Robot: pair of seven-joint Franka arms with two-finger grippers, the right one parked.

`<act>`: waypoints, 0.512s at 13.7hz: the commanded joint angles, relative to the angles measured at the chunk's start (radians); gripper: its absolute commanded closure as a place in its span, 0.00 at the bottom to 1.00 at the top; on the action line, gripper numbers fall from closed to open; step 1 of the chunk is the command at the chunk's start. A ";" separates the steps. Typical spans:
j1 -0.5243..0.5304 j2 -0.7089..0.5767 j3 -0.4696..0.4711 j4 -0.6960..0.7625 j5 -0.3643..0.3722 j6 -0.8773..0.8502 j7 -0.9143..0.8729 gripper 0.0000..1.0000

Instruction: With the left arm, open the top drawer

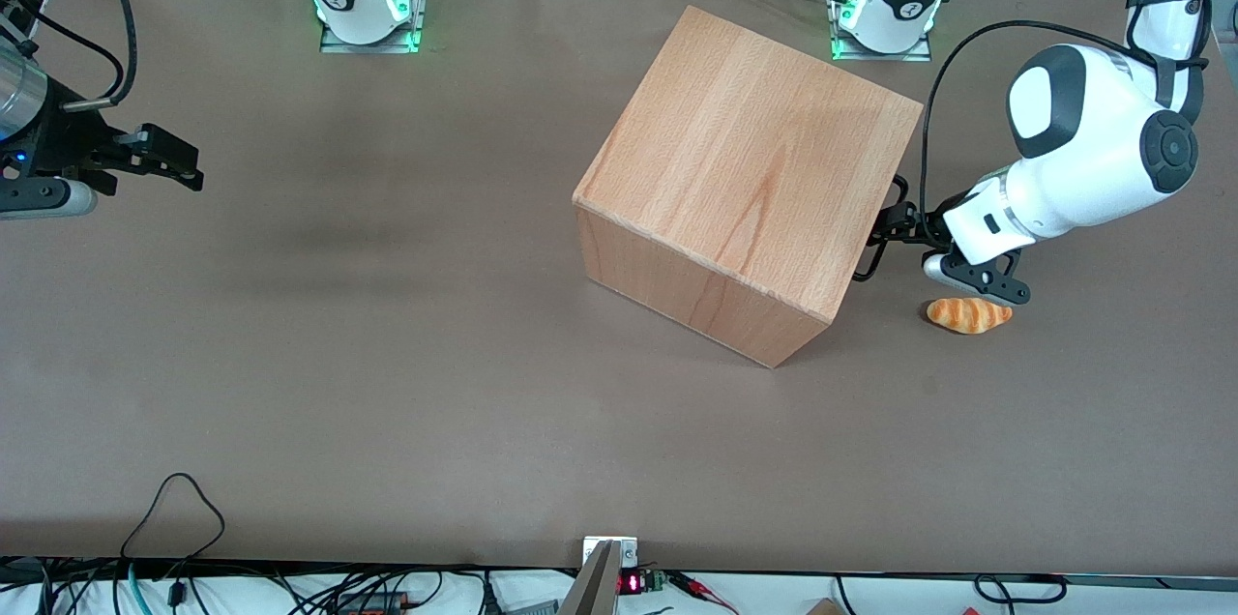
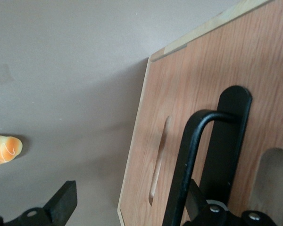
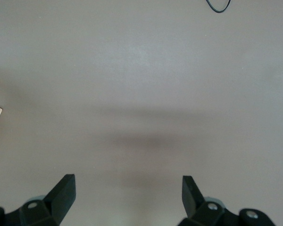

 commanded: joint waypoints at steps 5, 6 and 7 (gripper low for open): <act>-0.008 0.020 0.005 -0.012 -0.023 0.045 0.046 0.00; -0.008 0.022 0.005 -0.012 -0.023 0.051 0.046 0.00; -0.008 0.023 0.006 -0.012 -0.023 0.057 0.046 0.00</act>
